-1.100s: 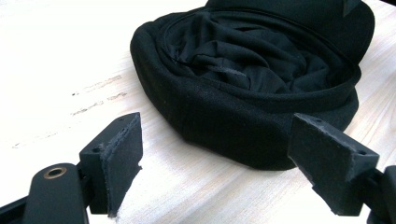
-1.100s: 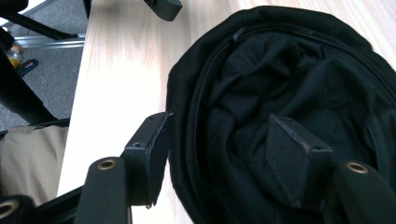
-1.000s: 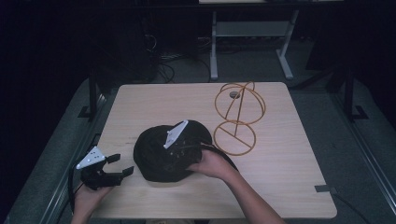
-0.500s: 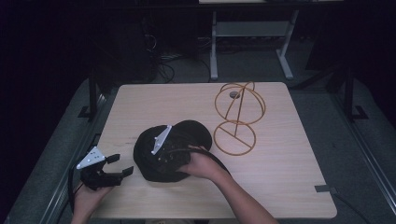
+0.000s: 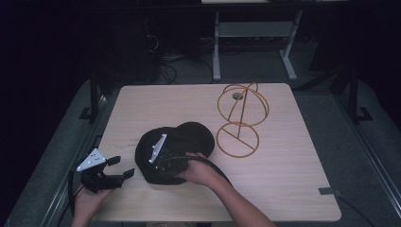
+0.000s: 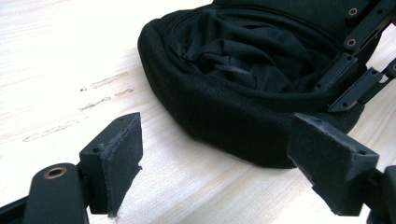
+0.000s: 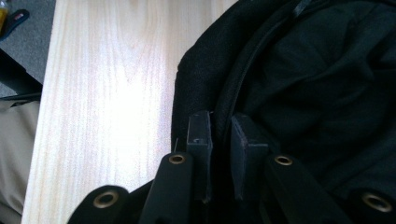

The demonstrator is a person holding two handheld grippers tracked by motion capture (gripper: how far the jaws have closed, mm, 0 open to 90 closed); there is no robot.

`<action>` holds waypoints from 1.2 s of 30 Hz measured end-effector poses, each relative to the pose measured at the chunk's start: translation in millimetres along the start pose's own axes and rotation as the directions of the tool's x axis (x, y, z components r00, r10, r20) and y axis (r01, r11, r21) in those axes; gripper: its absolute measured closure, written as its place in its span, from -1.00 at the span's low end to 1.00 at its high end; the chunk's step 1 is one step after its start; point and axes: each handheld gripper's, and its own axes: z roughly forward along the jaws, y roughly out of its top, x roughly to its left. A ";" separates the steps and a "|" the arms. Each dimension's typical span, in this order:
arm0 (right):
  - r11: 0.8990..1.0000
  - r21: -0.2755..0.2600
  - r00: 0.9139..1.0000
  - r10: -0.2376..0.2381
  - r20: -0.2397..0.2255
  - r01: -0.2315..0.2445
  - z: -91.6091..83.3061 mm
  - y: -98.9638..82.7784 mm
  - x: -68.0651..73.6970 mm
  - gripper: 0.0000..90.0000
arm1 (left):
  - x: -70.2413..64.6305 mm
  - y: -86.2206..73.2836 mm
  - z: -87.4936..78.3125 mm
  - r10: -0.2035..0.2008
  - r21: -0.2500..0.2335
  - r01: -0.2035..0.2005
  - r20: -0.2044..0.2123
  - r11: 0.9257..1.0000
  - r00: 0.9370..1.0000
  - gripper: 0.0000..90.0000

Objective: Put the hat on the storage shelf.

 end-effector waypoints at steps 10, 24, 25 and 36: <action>0.999 0.036 1.000 0.005 0.019 -0.006 9.5 1.1 4.2 0.74 | -1.2 0.3 -0.6 -0.005 -0.003 0.005 0.003 1.000 1.000 -0.61; 1.000 -0.008 1.000 0.011 0.017 -0.011 -4.2 -1.8 6.3 0.89 | -2.2 1.1 -1.1 0.006 -0.019 -0.006 0.010 1.000 1.000 -0.59; 1.000 -0.014 1.000 0.007 0.016 -0.007 -5.8 -1.8 6.2 0.88 | -2.4 0.9 -1.0 0.002 -0.018 -0.002 0.012 1.000 1.000 -0.59; 0.992 -0.124 0.999 0.032 -0.001 -0.032 -47.9 0.6 4.2 0.88 | -2.0 2.0 -2.4 -0.010 -0.042 0.011 0.026 0.999 1.000 -0.59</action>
